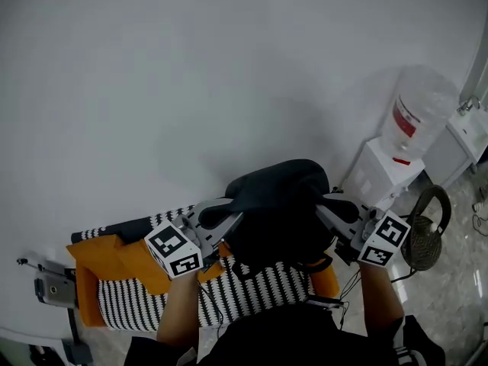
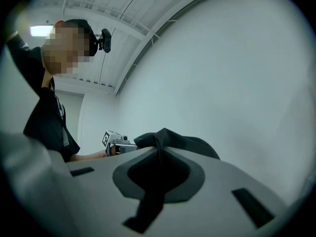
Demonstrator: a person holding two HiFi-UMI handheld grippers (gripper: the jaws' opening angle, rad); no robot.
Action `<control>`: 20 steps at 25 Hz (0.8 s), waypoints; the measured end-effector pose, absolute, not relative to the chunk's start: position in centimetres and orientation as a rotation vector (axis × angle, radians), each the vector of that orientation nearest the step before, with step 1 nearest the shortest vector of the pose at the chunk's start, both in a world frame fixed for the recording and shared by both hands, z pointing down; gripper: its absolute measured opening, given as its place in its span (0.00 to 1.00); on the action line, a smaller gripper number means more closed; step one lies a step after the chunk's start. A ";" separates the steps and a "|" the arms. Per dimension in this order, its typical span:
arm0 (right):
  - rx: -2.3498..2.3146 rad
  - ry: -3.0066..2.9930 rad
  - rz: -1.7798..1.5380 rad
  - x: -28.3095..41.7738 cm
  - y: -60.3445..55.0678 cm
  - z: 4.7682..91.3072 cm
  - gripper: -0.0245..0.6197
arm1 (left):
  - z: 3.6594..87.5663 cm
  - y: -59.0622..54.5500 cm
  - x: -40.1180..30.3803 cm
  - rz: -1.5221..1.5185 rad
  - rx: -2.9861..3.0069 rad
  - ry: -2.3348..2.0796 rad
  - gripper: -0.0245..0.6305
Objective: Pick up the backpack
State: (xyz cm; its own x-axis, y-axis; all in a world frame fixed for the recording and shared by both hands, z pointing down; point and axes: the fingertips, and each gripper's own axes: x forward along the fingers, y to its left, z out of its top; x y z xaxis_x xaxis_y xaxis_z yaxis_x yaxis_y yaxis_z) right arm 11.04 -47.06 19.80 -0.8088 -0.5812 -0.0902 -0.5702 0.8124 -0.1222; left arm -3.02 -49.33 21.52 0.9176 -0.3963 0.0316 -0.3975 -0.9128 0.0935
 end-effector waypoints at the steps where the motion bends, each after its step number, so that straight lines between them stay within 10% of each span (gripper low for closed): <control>1: -0.912 2.870 -0.119 11.1 -47.0 19.3 0.09 | 21.0 -49.3 -3.0 0.010 2.989 -0.619 0.10; 20: -0.827 2.791 0.097 11.1 -44.5 11.7 0.09 | 13.0 -47.2 -3.0 -0.173 3.115 -0.613 0.10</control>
State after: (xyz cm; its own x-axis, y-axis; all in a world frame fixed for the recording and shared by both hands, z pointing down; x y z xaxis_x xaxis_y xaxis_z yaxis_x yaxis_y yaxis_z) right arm 11.13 -44.53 11.73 -0.8147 -0.5296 -0.2361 -0.5446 0.8387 -0.0017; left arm -2.96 -47.17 13.04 0.9197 -0.3757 -0.1140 -0.3798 -0.9249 -0.0156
